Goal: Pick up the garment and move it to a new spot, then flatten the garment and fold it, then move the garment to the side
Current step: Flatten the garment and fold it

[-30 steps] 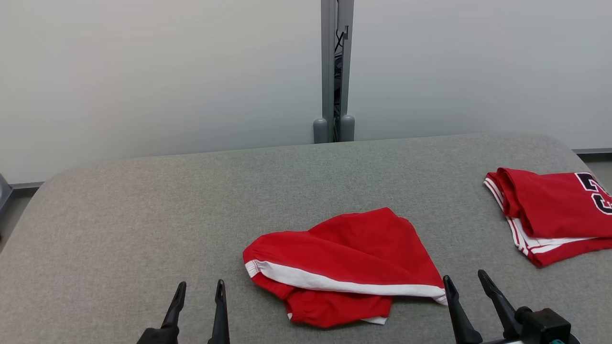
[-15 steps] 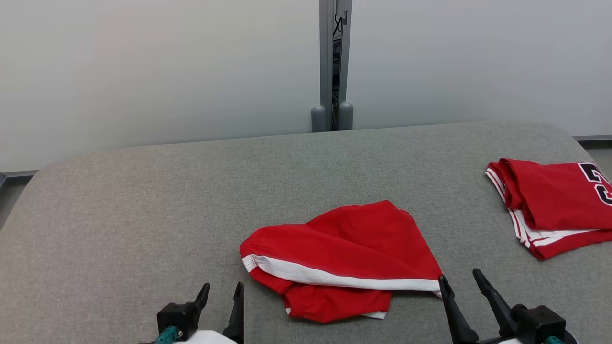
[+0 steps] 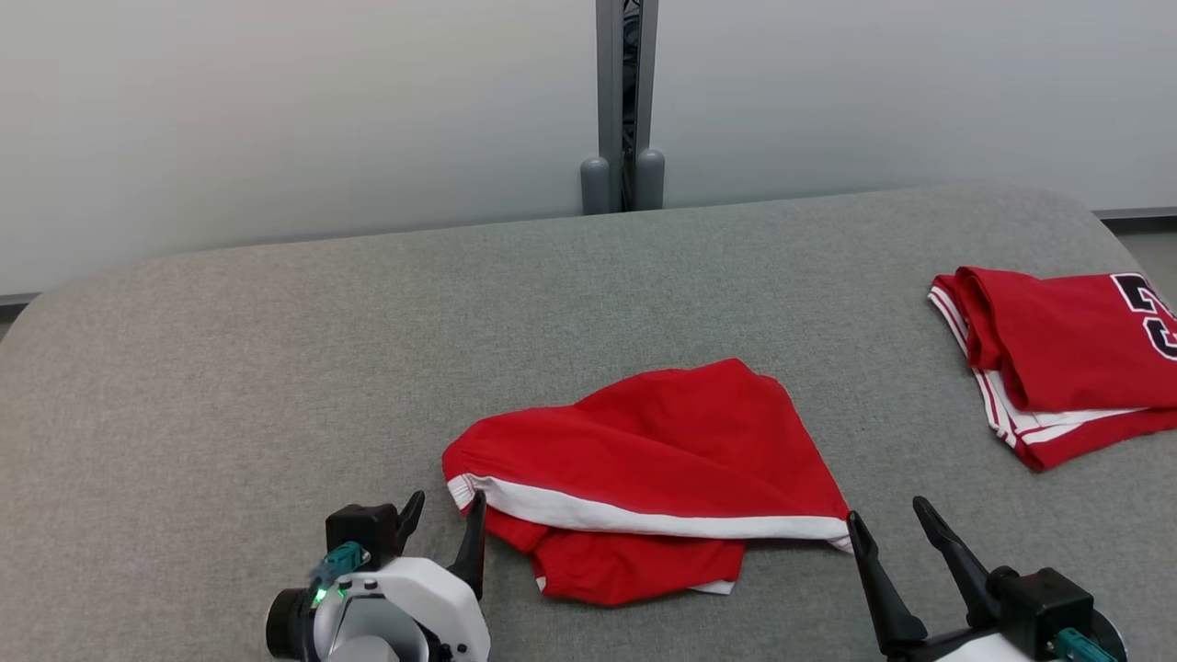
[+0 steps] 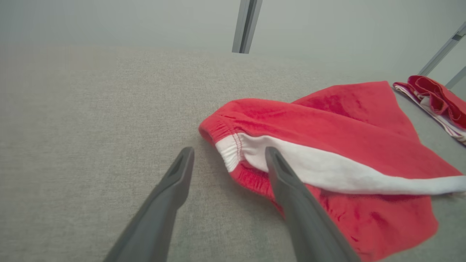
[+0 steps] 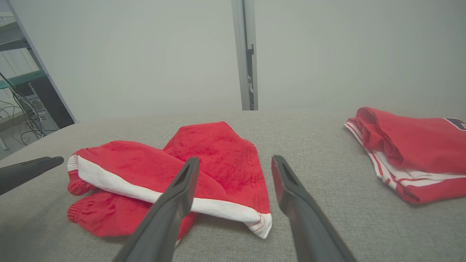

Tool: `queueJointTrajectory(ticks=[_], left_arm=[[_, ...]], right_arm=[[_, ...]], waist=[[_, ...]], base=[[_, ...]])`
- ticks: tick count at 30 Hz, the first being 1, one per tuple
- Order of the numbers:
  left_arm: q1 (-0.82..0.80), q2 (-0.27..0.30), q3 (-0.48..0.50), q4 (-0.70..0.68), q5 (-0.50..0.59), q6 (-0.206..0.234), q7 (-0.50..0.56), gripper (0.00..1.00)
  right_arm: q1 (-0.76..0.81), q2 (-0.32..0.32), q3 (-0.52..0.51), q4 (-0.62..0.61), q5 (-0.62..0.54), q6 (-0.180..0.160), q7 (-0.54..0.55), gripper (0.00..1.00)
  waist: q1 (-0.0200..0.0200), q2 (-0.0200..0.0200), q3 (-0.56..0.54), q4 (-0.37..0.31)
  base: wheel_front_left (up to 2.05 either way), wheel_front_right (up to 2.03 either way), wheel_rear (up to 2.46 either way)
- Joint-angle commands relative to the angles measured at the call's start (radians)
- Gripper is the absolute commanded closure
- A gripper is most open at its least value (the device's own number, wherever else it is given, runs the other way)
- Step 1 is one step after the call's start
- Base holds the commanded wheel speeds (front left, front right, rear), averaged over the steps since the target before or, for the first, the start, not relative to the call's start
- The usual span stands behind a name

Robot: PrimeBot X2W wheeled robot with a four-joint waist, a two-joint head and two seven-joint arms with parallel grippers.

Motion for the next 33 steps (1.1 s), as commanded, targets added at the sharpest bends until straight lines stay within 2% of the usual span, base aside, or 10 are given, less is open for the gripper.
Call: queueJointTrajectory(ticks=[1, 8, 9, 11, 12, 21, 27, 33], left_arm=[[-0.023, 0.005, -0.005, 0.01, -0.009, 0.003, 0.002, 0.0], [-0.095, 0.005, -0.05, 0.097, -0.068, 0.018, 0.005, 0.01], [-0.108, 0.005, -0.062, 0.112, -0.089, 0.012, 0.009, 0.34], [-0.125, 0.005, -0.075, 0.119, -0.098, 0.007, 0.006, 0.89], [-0.129, 0.005, -0.079, 0.121, -0.107, 0.005, 0.004, 1.0], [-0.151, 0.005, -0.113, 0.127, -0.131, 0.013, -0.001, 1.0], [-0.113, 0.023, -0.092, 0.06, -0.089, 0.014, -0.002, 1.0], [-0.084, 0.03, -0.087, 0.0, -0.054, 0.02, -0.002, 1.0]], right_arm=[[-0.012, -0.009, 0.001, -0.005, 0.0, 0.0, -0.004, 0.0], [-0.026, -0.024, 0.002, -0.01, 0.003, 0.0, -0.004, 0.0], [-0.03, -0.027, 0.001, -0.011, 0.004, 0.0, -0.004, 0.0], [-0.033, -0.029, 0.0, -0.013, 0.005, 0.0, -0.004, 0.0], [-0.034, -0.029, -0.001, -0.013, 0.005, 0.0, -0.004, 0.0], [-0.032, -0.02, -0.003, 0.019, 0.018, 0.0, -0.004, 0.0], [-0.071, -0.01, 0.039, 0.191, 0.17, 0.0, -0.004, 0.0], [-0.14, -0.01, 0.093, 0.335, 0.268, 0.0, -0.004, 0.0]], waist=[[0.0, 0.0, 0.01, -0.005], [0.0, 0.0, 0.046, -0.017], [0.0, 0.0, 0.058, -0.02], [0.0, 0.0, 0.065, -0.02], [0.0, 0.0, 0.068, -0.02], [0.0, 0.0, 0.067, -0.01], [0.0, 0.0, 0.062, 0.012], [0.0, 0.0, 0.065, 0.036]], base=[[0.0, 0.0, 0.0], [0.0, 0.0, 0.0], [0.0, 0.0, 0.0], [0.0, 0.0, 0.0], [0.0, 0.0, 0.0], [0.0, 0.0, 0.0], [0.0, 0.0, 0.0], [0.0, 0.0, 0.0]])
